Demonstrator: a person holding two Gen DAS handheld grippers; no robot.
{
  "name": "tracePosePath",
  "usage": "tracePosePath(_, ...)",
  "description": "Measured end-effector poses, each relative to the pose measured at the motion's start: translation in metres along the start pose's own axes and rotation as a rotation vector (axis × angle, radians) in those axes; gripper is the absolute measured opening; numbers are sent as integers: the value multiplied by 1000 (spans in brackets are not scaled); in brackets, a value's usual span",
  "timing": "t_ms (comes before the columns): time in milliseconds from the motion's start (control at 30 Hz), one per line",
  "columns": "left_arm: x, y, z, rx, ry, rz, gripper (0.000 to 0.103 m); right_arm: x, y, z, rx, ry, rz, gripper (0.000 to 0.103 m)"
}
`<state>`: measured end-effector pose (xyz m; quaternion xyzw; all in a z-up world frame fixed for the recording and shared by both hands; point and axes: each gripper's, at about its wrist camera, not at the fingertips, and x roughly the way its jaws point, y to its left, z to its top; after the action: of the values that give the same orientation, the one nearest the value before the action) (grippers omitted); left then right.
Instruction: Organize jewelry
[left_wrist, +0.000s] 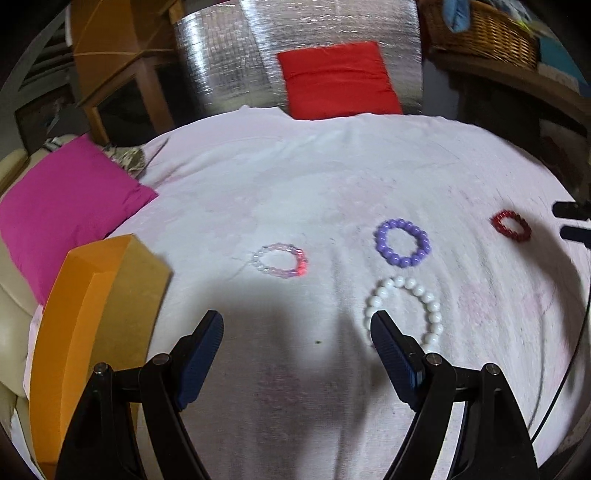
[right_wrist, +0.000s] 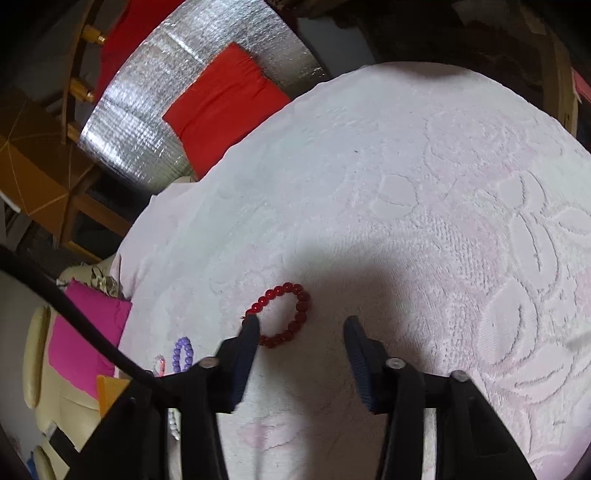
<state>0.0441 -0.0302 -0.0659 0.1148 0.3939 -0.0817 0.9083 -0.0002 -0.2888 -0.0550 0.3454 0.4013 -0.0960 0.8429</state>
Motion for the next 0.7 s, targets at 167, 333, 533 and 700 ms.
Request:
tracePosePath(167,3,-10,3,-1,10,-87,82,12,-4,2,-15,-12,-7,43)
tracePosePath(333,15,-20,4,-18,66,-163,82,29,-7,7,-28,-17,-25,43)
tracePosePath(533,23,-21,5,-33,89,-182,82,46,6,12,-78,-21,-62,43)
tracePosePath(700,27,-23,4,-41,112,-256,74,60,22,10,-152,-29,-152,42)
